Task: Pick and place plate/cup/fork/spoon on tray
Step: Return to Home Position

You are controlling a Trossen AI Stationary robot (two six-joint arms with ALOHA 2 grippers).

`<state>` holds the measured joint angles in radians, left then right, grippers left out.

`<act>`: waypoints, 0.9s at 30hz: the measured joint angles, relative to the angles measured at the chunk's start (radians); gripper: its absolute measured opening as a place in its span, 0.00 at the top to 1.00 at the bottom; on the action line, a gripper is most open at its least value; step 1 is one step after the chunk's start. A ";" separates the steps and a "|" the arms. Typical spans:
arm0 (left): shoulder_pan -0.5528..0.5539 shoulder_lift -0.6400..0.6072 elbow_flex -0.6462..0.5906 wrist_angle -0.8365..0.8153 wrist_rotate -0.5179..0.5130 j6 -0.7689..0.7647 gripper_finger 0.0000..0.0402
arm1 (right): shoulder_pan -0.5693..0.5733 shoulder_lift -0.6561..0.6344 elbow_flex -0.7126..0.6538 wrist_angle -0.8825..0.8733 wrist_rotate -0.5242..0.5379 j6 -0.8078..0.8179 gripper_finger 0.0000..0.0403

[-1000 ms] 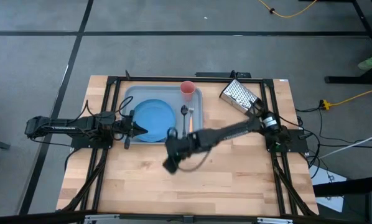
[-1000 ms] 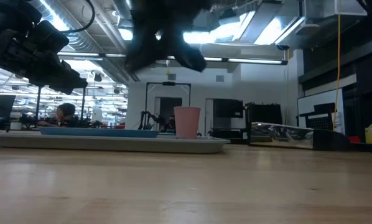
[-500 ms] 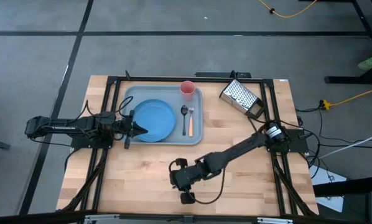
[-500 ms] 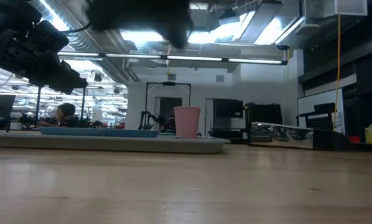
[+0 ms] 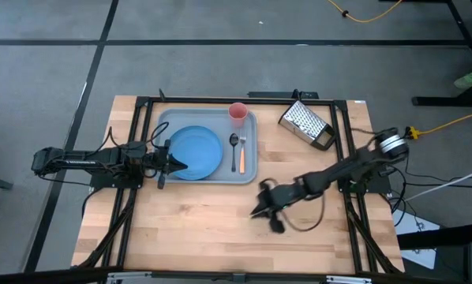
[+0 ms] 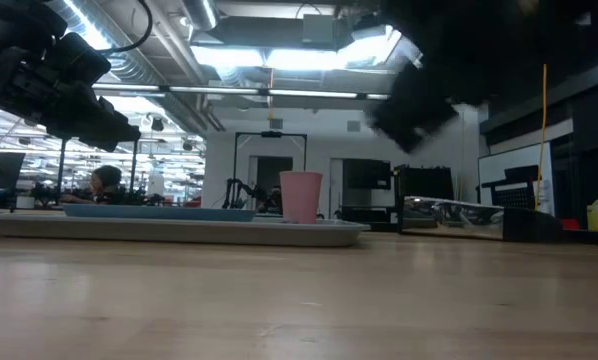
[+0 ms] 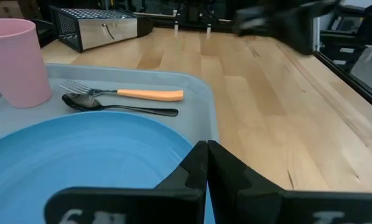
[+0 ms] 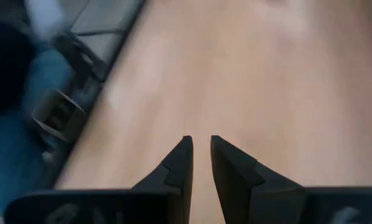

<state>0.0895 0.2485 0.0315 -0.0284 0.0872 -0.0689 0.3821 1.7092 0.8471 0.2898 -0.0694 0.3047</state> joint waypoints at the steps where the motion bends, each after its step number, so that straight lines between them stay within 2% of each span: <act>1: 0.000 0.000 0.000 0.000 0.000 0.000 1.00 | -0.003 -0.042 -0.061 0.002 0.018 0.006 0.85; 7: 0.000 0.000 0.000 0.000 0.000 0.000 1.00 | -0.008 -0.246 -0.365 0.112 0.150 0.055 0.85; 15: 0.000 0.000 0.000 0.001 0.000 0.000 1.00 | 0.007 -0.367 -0.667 0.468 0.156 0.039 0.85; 21: 0.000 0.000 0.000 0.002 0.000 0.000 1.00 | 0.024 -0.378 -0.777 0.645 0.165 0.080 0.85; 27: 0.000 0.000 0.000 0.002 0.000 0.000 1.00 | 0.017 -0.409 -0.816 0.673 0.157 0.022 0.85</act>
<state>0.0895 0.2485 0.0315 -0.0261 0.0872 -0.0689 0.3994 1.2997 0.0308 0.9623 0.0876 0.3267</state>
